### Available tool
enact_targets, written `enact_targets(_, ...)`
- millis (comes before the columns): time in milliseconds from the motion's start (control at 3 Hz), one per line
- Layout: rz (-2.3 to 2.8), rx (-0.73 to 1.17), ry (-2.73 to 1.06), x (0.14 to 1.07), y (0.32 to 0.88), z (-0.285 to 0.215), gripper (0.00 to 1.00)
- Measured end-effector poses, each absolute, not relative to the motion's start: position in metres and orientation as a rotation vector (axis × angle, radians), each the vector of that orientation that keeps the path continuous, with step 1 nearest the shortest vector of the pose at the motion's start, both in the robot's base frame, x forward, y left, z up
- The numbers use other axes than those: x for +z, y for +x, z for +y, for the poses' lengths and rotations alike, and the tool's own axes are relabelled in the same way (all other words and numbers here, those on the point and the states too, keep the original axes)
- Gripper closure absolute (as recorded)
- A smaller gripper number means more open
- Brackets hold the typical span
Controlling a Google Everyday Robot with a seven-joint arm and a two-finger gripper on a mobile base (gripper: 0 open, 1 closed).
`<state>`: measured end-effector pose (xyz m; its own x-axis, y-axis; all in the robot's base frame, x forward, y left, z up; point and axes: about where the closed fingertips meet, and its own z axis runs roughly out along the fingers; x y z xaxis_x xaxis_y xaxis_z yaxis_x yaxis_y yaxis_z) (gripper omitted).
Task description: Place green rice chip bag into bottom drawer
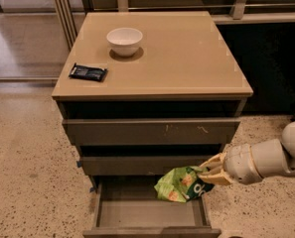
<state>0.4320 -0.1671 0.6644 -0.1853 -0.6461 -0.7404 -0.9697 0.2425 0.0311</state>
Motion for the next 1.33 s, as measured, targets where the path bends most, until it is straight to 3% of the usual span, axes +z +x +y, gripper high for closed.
enact_targets(667,1.84,0.71,-1.501,0.602,0.446,-0.156,1.0)
enact_targets(1333,1.803,0.986,-1.433,0.435,0.447,-0.1,1.0)
